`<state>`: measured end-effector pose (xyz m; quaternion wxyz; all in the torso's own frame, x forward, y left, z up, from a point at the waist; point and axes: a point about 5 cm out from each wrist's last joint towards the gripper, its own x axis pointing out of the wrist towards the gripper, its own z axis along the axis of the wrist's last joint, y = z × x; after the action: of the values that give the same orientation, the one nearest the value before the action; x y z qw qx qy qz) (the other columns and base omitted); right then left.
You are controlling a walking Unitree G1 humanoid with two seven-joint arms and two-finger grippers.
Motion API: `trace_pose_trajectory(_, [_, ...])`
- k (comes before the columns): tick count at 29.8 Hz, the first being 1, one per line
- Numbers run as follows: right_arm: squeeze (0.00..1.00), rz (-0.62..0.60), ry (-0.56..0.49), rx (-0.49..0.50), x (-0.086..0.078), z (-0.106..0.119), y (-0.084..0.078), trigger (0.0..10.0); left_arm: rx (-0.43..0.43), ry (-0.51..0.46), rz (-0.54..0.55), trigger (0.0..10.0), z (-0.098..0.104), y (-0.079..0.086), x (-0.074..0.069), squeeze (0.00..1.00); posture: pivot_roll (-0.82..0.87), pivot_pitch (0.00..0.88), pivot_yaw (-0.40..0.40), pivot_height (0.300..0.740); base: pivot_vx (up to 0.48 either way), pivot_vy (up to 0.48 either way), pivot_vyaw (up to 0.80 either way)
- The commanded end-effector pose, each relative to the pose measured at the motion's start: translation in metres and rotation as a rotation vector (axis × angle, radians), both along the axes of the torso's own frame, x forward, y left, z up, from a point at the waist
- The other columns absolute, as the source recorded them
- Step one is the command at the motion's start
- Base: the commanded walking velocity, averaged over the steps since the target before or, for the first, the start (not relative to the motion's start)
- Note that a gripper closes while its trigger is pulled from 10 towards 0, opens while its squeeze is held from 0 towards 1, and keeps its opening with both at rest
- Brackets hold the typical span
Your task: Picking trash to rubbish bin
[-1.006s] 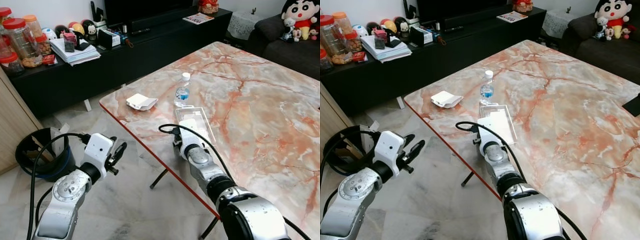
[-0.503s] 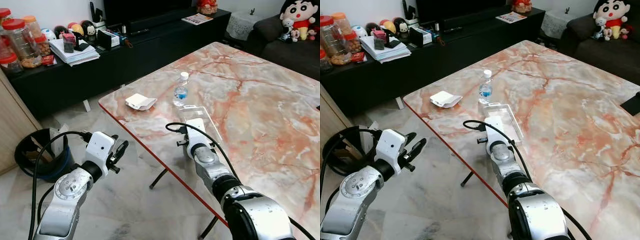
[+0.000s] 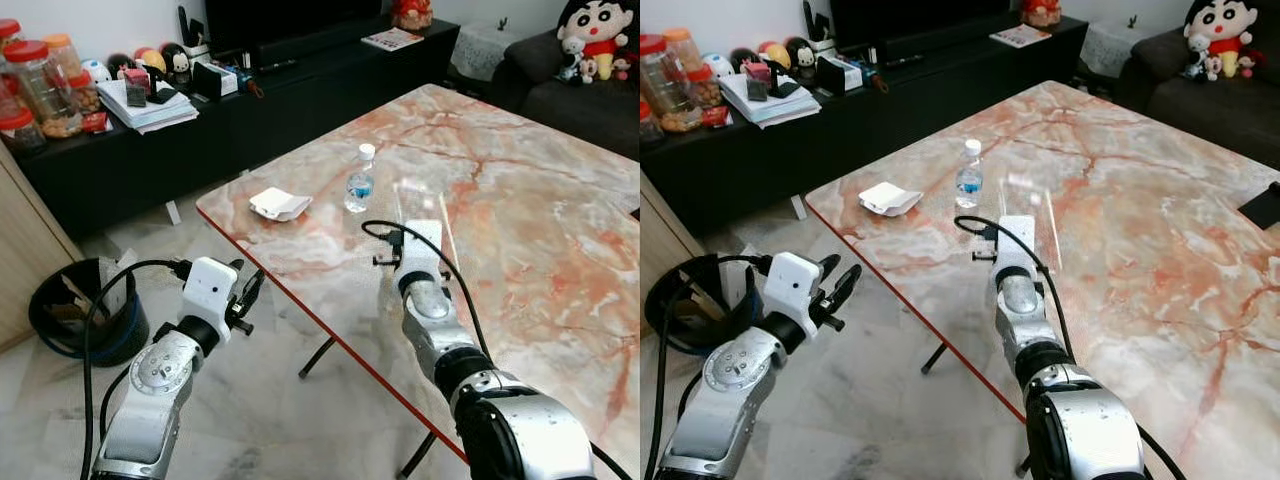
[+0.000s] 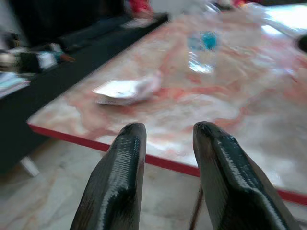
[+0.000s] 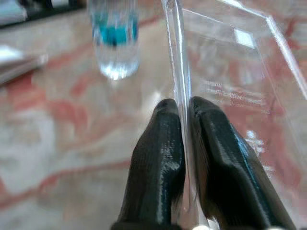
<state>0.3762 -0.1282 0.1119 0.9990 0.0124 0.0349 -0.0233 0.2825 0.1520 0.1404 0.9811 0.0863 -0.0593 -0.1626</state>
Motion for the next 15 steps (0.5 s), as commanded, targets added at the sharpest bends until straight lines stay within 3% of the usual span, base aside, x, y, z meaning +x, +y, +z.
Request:
trace_pose_trajectory(1, [0.00, 0.000, -0.114, 0.043, 0.003, 0.016, -0.003, 10.0, -0.007, -0.054, 0.028, 10.0, 0.007, -0.003, 0.005, 0.00, 0.00, 0.052, -0.037, 0.740, 0.000, 0.000, 0.00])
trace_pose_trajectory(5, [0.00, 0.022, -0.218, 0.063, -0.002, 0.021, -0.005, 10.0, 0.006, -0.148, 0.106, 10.0, 0.018, -0.001, 0.014, 0.00, -0.01, 0.049, -0.035, 0.740, 0.000, 0.000, 0.00])
trace_pose_trajectory(15, [0.00, 0.027, -0.342, 0.107, -0.019, 0.016, -0.012, 10.0, -0.021, -0.226, 0.194, 10.0, 0.024, 0.008, 0.025, 0.00, -0.05, 0.013, -0.012, 0.740, 0.000, 0.000, 0.00])
